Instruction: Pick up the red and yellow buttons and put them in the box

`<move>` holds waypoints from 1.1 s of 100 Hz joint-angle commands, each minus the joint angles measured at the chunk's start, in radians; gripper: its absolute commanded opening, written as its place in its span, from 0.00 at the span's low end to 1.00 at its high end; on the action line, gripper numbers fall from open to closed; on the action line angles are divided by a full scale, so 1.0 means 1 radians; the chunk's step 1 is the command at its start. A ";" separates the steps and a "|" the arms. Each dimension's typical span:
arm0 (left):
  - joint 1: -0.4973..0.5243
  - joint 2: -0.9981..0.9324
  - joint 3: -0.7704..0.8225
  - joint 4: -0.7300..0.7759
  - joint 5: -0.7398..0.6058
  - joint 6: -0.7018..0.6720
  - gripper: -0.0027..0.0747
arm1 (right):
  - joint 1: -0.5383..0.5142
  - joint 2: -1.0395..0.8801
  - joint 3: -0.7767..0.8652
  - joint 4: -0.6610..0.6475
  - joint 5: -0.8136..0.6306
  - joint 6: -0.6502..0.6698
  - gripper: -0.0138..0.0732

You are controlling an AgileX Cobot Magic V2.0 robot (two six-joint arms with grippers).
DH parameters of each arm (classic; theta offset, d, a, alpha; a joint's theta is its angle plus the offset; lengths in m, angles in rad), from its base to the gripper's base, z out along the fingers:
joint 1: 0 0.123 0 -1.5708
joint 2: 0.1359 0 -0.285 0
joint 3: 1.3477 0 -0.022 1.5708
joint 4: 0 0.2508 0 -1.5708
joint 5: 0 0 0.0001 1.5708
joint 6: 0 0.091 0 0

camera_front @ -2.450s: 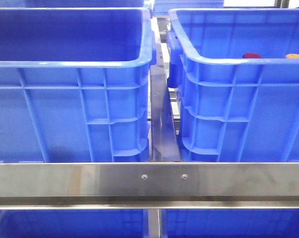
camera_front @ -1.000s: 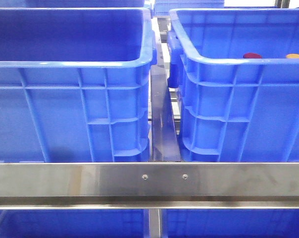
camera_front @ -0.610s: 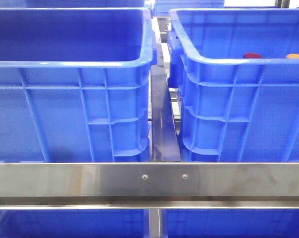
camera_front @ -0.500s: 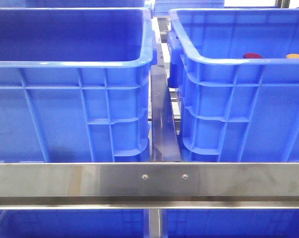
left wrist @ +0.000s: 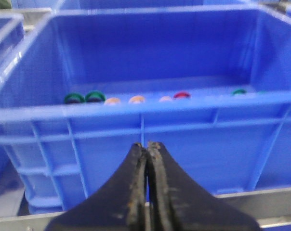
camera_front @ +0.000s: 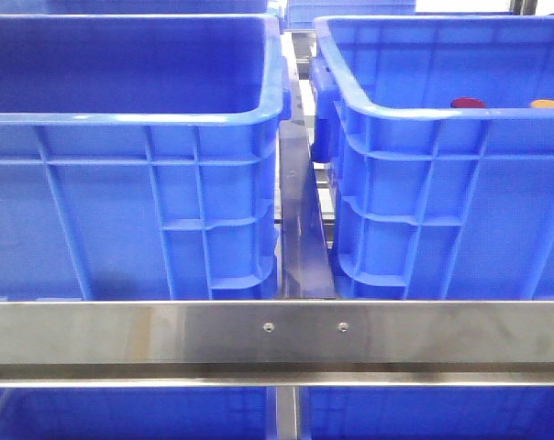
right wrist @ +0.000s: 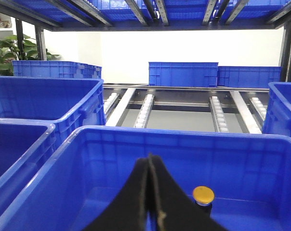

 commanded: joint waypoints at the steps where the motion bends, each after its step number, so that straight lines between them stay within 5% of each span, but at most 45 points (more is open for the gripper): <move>1: 0.008 -0.034 0.011 -0.016 -0.140 0.007 0.01 | -0.003 0.001 -0.026 0.104 0.025 -0.011 0.08; 36: 0.012 -0.034 0.121 -0.019 -0.307 0.007 0.01 | -0.003 0.001 -0.026 0.104 0.026 -0.011 0.08; 110: 0.077 -0.034 0.121 -0.019 -0.319 0.007 0.01 | -0.003 0.001 -0.026 0.104 0.026 -0.011 0.08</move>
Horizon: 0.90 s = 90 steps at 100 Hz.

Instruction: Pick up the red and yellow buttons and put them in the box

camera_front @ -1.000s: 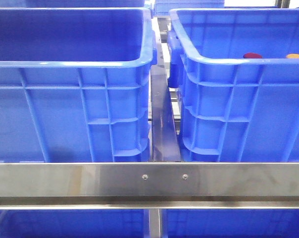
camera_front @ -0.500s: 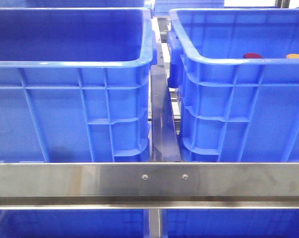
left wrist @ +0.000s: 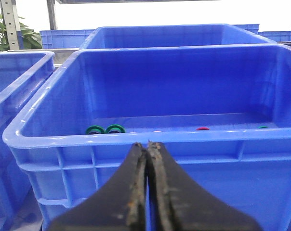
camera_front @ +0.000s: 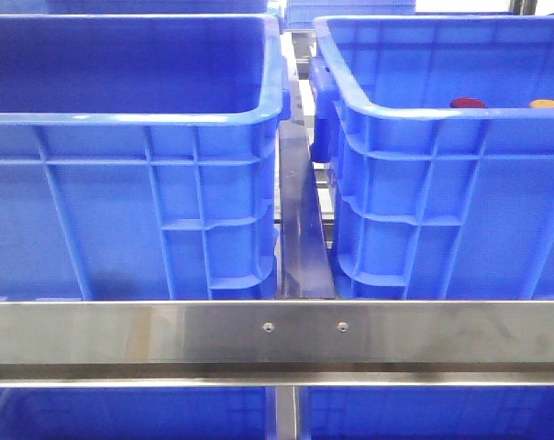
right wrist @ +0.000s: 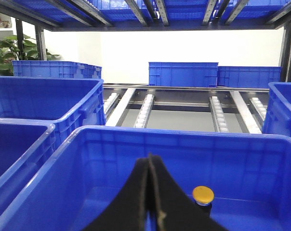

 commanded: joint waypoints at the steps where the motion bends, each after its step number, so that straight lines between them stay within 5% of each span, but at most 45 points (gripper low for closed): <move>1: 0.002 -0.034 0.049 -0.011 -0.083 -0.001 0.01 | -0.003 0.001 -0.026 0.104 0.026 -0.011 0.08; 90: 0.002 -0.034 0.049 -0.011 -0.083 -0.001 0.01 | -0.003 0.001 -0.026 0.104 -0.013 -0.012 0.08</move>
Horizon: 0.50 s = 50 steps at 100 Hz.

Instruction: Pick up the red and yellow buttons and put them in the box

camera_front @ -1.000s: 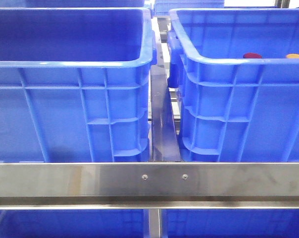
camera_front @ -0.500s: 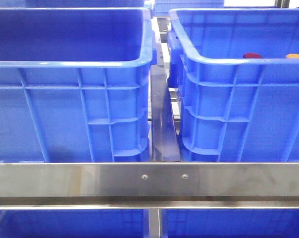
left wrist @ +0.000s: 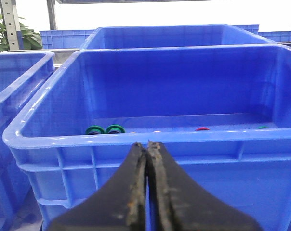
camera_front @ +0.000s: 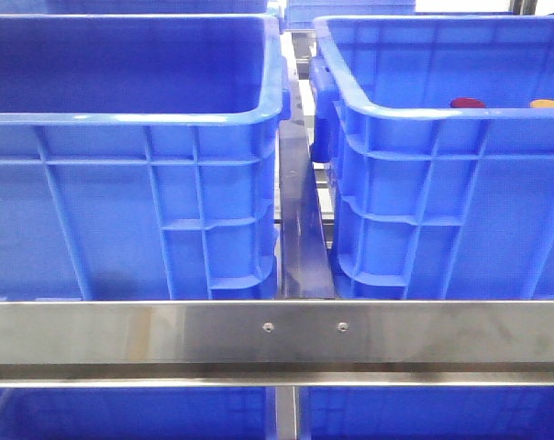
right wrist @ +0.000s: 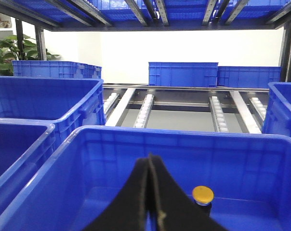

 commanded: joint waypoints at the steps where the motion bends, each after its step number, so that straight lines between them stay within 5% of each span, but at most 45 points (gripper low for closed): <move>1: 0.002 -0.034 0.049 -0.011 -0.081 -0.001 0.01 | -0.003 0.001 -0.026 0.103 -0.011 -0.012 0.08; 20: 0.002 -0.034 0.049 -0.011 -0.081 -0.001 0.01 | -0.003 0.001 -0.030 -0.063 0.025 0.067 0.08; 50: 0.002 -0.034 0.049 -0.011 -0.081 -0.001 0.01 | -0.003 0.001 -0.037 -0.751 -0.039 0.738 0.08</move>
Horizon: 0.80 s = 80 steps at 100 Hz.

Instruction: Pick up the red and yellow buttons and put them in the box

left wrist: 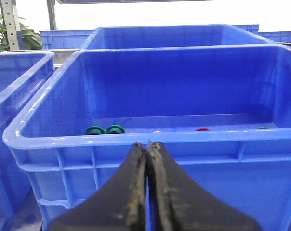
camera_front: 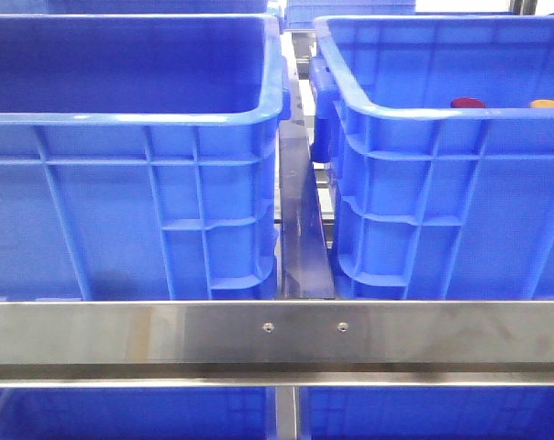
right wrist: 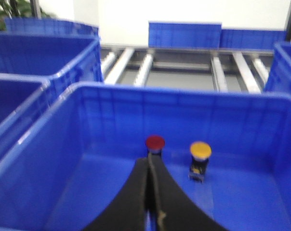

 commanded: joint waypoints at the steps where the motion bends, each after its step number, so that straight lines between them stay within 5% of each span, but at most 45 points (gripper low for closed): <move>1: 0.002 -0.034 0.049 -0.011 -0.081 -0.001 0.01 | -0.003 0.001 -0.037 -0.192 -0.043 0.216 0.08; 29: 0.002 -0.034 0.049 -0.011 -0.081 -0.001 0.01 | 0.011 -0.079 -0.034 -0.619 -0.109 0.620 0.08; 57: 0.002 -0.034 0.049 -0.011 -0.081 -0.001 0.01 | 0.173 -0.191 0.051 -1.140 -0.252 1.088 0.08; 80: 0.002 -0.034 0.049 -0.011 -0.081 -0.001 0.01 | 0.207 -0.280 0.156 -1.237 -0.334 1.233 0.08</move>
